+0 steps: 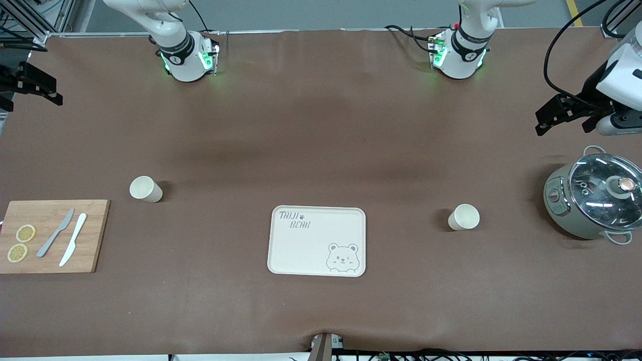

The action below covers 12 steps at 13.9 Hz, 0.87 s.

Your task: Place white IKEA cup upright on tray with both arms

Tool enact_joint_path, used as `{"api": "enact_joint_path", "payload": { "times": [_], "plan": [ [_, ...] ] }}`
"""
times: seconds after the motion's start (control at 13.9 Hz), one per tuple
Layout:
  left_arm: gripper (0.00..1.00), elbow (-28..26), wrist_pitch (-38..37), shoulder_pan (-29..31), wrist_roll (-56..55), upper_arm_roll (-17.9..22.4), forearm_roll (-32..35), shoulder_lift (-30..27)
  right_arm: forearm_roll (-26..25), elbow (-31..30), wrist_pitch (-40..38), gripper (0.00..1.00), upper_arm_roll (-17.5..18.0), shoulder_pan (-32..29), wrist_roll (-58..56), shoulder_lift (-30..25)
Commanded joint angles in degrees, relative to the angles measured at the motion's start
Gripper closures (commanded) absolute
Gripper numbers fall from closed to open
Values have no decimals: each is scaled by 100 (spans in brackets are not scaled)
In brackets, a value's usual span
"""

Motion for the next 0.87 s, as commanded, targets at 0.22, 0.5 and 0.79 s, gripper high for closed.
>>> {"api": "enact_joint_path", "payload": {
  "times": [0.22,0.5,0.79],
  "plan": [
    [0,438,-124,14,118,-5,-30,303,92,-94,-5,0,32,-45,-15,-98],
    [0,579,-124,66,109,39,-83,532,92,-94,-5,0,32,-45,-15,-98],
    [0,360,-80,66,39,39,-100,672,92,-94,-5,0,32,-45,-15,-97]
  ]
}}
